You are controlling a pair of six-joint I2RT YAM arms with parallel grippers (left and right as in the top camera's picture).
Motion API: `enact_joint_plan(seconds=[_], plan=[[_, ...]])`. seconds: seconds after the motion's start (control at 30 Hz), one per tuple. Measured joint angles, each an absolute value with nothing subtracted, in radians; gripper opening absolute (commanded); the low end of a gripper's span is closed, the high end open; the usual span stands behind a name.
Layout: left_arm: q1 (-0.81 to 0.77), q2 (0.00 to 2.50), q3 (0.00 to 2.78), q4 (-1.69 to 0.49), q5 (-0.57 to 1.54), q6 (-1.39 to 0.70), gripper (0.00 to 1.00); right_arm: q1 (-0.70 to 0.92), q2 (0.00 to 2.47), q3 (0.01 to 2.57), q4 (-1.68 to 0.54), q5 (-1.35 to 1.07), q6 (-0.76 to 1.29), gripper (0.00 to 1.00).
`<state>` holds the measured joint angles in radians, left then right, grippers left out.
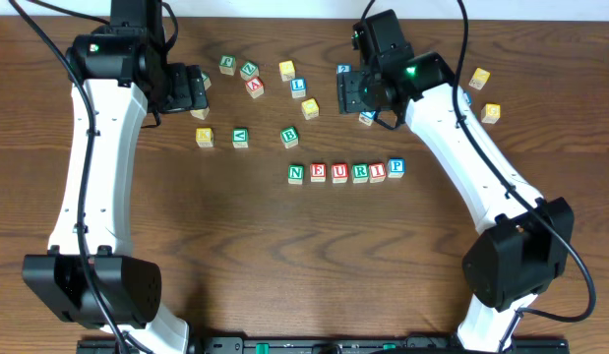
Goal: Spell out NEURIPS
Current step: 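Lift the right gripper up and right over the block pile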
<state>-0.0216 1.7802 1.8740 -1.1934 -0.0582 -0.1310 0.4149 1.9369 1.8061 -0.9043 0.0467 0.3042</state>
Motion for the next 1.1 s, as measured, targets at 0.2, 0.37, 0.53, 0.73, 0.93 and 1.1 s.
enact_joint_plan(seconds=[0.2, 0.37, 0.53, 0.73, 0.93, 1.1], plan=[[-0.021, 1.780, 1.874, -1.183, -0.059, -0.131, 0.98, 0.411, 1.937, 1.806, -0.914, 0.049, 0.304, 0.69], [-0.022, 1.781, 1.874, -1.169, -0.058, -0.131, 0.98, 0.411, 1.937, 1.806, -0.929, 0.049, 0.304, 0.70], [-0.022, 1.780, 1.874, -1.165, -0.058, -0.131, 0.98, 0.398, 1.937, 1.806, -0.958, 0.048, 0.322, 0.73], [-0.022, 1.780, 1.874, -1.164, -0.058, -0.131, 0.98, 0.297, 1.937, 1.806, -1.042, 0.049, 0.345, 0.73], [-0.022, 1.780, 1.874, -1.163, -0.058, -0.131, 0.98, 0.176, 1.937, 1.806, -1.092, 0.050, 0.343, 0.75], [-0.022, 1.780, 1.874, -1.162, -0.058, -0.131, 0.98, 0.106, 1.937, 1.806, -1.103, 0.053, 0.328, 0.76]])
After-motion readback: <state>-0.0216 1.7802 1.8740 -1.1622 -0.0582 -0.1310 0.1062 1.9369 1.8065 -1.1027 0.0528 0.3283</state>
